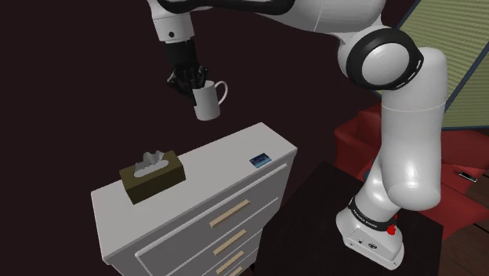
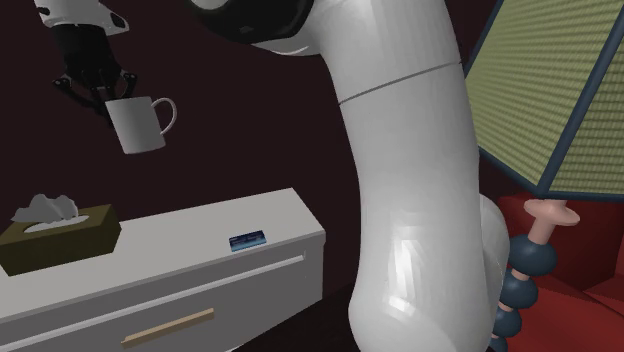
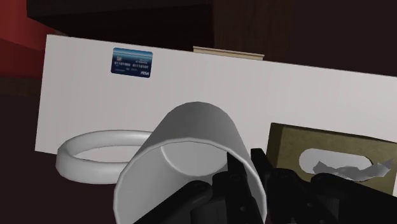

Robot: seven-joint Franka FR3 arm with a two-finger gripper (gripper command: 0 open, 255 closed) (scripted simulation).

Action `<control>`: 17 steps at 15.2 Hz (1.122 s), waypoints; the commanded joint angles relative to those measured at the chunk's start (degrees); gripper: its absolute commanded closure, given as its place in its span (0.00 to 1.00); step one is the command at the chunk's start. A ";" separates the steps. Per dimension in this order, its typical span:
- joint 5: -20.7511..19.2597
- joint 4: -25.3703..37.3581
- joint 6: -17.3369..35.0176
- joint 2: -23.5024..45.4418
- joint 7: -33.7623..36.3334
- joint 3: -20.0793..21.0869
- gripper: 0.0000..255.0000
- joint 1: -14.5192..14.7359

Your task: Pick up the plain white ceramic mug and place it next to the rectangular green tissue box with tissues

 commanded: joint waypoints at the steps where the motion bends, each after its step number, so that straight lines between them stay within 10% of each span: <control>1: -0.06 -1.30 3.08 0.70 -2.07 0.39 1.00 -0.01; 17: 0.24 -17.10 16.63 -1.52 -2.43 0.58 1.00 -1.31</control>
